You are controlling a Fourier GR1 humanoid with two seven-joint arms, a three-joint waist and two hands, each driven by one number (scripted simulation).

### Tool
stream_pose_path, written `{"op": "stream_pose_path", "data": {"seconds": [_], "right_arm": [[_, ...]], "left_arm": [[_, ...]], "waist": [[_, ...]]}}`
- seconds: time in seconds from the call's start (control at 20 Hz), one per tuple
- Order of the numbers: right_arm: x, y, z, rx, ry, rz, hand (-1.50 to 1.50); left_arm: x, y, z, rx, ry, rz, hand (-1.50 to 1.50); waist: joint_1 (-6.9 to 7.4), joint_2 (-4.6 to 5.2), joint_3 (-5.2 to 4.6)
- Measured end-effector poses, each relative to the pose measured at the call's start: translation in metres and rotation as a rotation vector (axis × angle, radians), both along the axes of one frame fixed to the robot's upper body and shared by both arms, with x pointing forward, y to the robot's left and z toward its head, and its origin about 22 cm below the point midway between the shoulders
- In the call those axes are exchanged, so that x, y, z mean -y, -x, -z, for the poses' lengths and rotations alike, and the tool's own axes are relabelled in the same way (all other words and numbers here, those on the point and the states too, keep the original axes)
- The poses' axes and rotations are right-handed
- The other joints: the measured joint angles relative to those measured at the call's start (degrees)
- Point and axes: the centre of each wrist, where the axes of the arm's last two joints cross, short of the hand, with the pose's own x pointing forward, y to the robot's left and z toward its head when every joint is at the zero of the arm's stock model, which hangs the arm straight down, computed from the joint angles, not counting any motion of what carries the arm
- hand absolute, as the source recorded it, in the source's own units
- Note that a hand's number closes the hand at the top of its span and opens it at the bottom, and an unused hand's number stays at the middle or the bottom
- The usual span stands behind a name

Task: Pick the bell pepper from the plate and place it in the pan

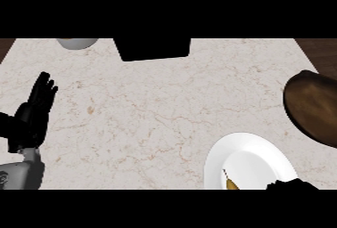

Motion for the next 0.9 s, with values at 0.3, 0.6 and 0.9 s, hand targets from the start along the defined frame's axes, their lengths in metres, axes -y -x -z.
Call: {"op": "stream_pose_path", "data": {"seconds": [0.3, 0.6, 0.9], "right_arm": [[0.006, 0.038, -0.050, 0.210, -0.206, 0.126, 1.50], [0.031, 0.053, -0.075, 0.319, -0.293, 0.282, 1.50], [0.053, 0.044, -0.091, 0.318, -0.529, 0.423, 1.50]], "left_arm": [[0.002, -0.004, -0.004, 0.001, 0.003, 0.013, 0.00], [0.019, -0.010, -0.005, 0.008, 0.013, 0.059, 0.00], [0.030, -0.011, -0.005, 0.019, 0.012, 0.092, 0.00]], "waist": [[0.57, 0.35, 0.09], [2.82, 0.89, 0.13], [4.97, 1.32, 0.15]]}}
